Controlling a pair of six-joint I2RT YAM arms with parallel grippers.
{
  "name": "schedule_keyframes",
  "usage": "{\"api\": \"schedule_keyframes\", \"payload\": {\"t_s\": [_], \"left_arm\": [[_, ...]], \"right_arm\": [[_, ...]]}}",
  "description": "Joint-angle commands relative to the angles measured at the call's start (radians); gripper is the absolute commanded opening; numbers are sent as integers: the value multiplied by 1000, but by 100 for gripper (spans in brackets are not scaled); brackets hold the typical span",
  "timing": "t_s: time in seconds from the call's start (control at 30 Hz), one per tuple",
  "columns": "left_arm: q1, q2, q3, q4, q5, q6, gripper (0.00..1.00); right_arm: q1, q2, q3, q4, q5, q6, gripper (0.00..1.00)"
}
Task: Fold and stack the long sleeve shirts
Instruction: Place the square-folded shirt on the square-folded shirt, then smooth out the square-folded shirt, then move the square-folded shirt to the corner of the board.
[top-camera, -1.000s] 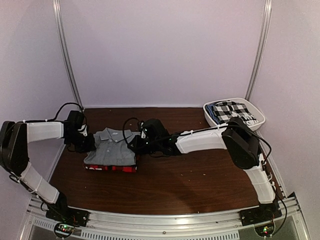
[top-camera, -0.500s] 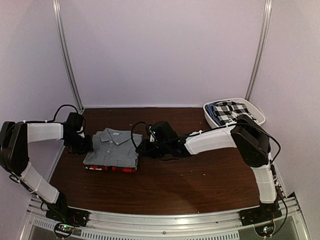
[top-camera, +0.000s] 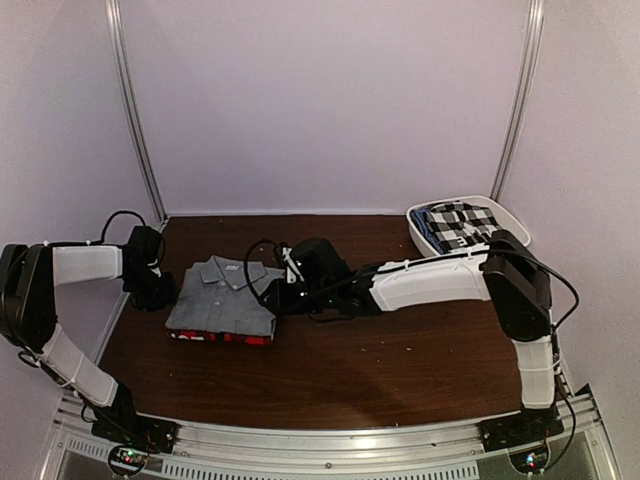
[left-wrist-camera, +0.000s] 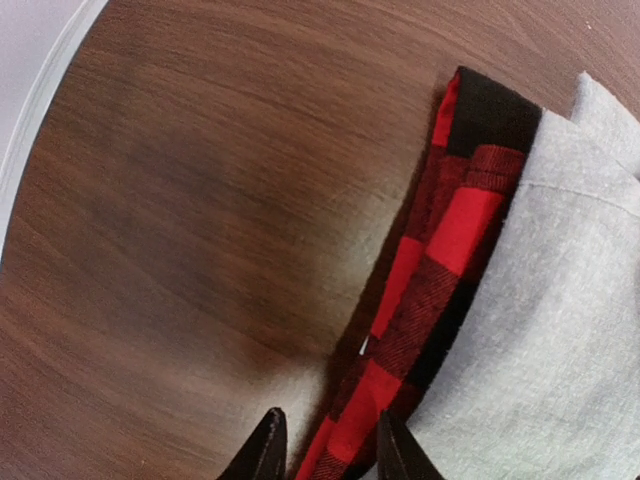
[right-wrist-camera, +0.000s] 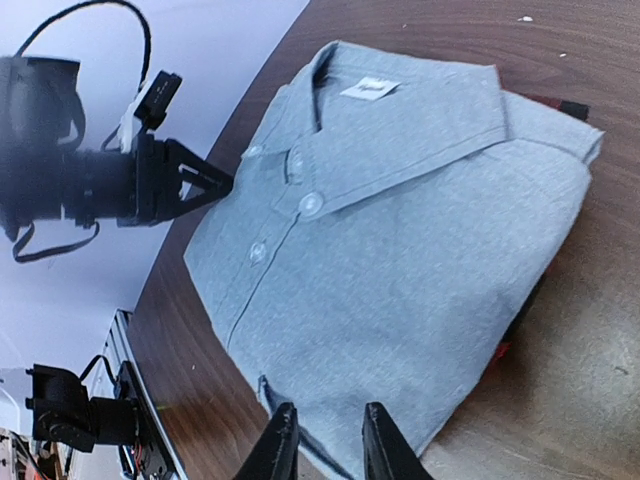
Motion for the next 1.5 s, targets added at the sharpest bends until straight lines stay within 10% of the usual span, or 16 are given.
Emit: {"api": "schedule_keyframes", "payload": {"t_s": [0.0,0.43,1.0,1.47], "left_arm": [[10,-48,37,-31,-55,-1,32],[-145,-138,175,-43,61,34,31],[-574,189,507,7,99,-37,46],[-632,497,706,60,133,-83,48]], "right_arm": [[48,42,24,-12,-12,-28,22],[60,5,-63,9,25,-5,24],[-59,-627,-498,19,395,24,84],[-96,-844,-603,-63,473,36,100]]}}
